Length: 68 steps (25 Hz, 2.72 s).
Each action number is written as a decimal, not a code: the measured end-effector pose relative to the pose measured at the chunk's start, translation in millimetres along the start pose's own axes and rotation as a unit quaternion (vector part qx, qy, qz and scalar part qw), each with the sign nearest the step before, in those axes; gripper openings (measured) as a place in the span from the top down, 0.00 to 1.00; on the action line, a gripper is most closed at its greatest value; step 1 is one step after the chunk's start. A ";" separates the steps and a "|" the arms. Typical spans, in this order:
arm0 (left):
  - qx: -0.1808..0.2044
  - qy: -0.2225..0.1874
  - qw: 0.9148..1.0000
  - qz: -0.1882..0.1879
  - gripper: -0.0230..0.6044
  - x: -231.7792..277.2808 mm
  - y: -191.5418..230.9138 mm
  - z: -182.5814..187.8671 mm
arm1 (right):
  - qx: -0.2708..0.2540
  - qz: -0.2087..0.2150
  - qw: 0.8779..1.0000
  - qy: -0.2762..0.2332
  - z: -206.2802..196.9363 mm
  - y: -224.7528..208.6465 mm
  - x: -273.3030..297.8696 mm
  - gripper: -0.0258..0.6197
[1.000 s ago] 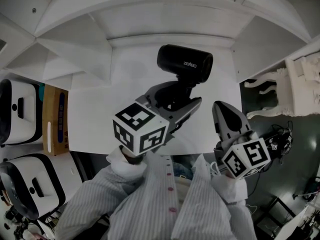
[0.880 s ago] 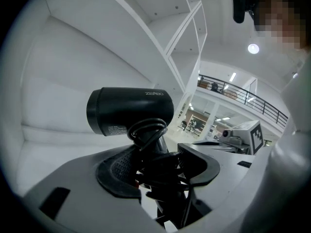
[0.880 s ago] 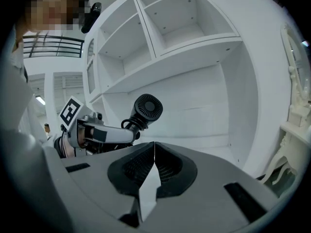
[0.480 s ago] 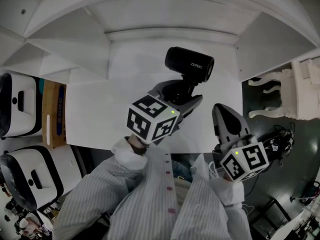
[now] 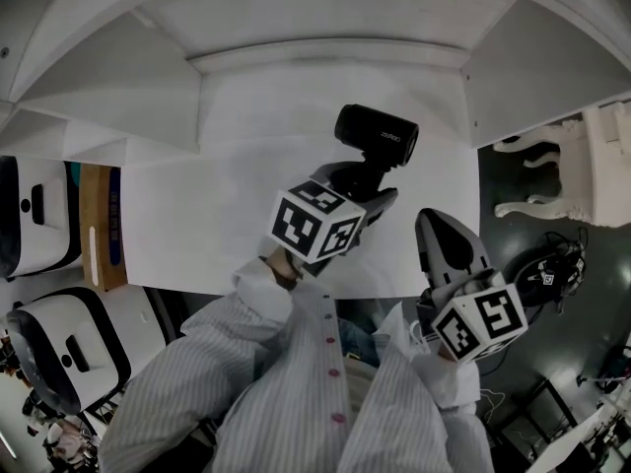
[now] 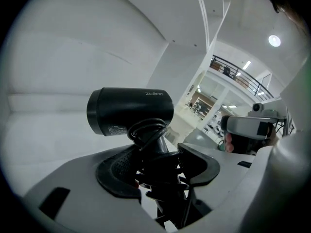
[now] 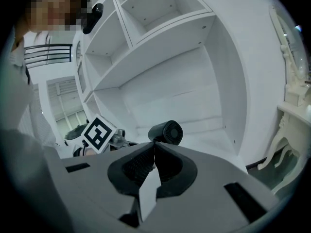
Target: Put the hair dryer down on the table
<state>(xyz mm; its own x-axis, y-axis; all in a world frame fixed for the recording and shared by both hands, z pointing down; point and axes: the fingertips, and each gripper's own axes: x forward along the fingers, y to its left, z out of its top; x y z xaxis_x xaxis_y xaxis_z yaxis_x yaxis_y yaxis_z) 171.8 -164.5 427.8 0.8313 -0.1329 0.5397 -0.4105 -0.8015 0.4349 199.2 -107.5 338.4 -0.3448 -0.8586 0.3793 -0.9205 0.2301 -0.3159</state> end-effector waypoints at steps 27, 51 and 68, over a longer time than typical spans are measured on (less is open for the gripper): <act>0.010 0.166 0.986 0.033 0.57 84.7 56.7 -97.2 | 0.063 -0.008 0.998 0.026 -44.7 -44.2 19.5 0.94; 0.037 0.175 0.983 0.048 0.56 94.1 58.5 -118.9 | 0.080 -0.014 0.996 0.024 -58.4 -47.3 12.4 0.94; 0.045 0.153 0.984 0.076 0.48 82.8 56.2 -120.7 | 0.073 -0.012 0.997 0.029 -64.0 -27.8 0.0 0.94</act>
<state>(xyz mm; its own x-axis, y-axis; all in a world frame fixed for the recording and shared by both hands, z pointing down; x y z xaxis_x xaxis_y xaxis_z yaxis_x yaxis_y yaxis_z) 172.3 -150.2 583.8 0.6048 -0.0838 0.7919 -0.4747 -0.8363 0.2741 213.0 -84.5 402.9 -0.3372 -0.8339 0.4370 -0.8937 0.1376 -0.4271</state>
